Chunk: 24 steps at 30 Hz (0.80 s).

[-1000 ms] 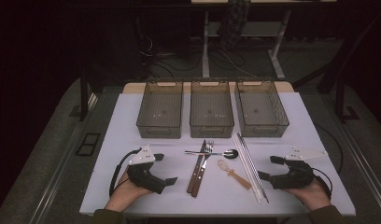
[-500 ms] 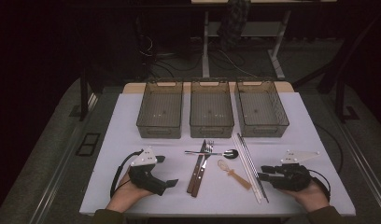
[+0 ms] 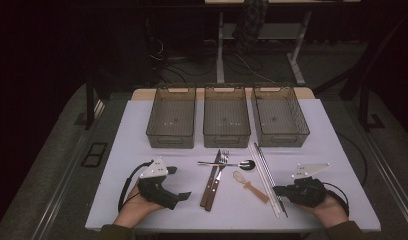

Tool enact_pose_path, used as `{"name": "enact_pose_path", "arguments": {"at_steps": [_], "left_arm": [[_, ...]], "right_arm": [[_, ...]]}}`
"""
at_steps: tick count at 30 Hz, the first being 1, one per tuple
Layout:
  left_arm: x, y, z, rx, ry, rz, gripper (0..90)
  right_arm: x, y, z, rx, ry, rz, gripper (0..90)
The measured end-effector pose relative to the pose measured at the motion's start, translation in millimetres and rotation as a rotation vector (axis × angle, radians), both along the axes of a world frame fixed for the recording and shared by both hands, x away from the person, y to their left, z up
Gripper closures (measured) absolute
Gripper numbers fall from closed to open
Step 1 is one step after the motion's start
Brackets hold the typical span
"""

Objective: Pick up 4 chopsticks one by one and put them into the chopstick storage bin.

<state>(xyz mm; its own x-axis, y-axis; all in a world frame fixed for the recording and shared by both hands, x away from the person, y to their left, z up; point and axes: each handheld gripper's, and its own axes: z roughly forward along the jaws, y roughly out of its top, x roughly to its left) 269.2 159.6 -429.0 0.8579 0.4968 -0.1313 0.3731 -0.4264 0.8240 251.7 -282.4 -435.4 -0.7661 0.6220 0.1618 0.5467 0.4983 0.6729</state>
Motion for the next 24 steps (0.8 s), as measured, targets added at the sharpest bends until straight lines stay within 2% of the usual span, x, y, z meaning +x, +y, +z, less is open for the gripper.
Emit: {"name": "enact_pose_path", "arguments": {"at_steps": [12, 13, 24], "left_arm": [[-0.4, 0.0, -0.1, 0.003, 0.001, 0.001, 0.8], [-0.5, 0.0, -0.2, 0.002, 0.002, 0.0, 0.8], [-0.6, 0.4, 0.1, 0.001, 0.002, 0.001, 0.8]], "right_arm": [[-1.5, 6.7, -4.2, -0.047, 0.025, 0.035, 89.4], [-2.0, 8.1, -5.1, -0.062, 0.031, 0.039, 89.4], [-4.1, 9.7, -4.7, -0.101, 0.025, 0.041, 89.5]]}}
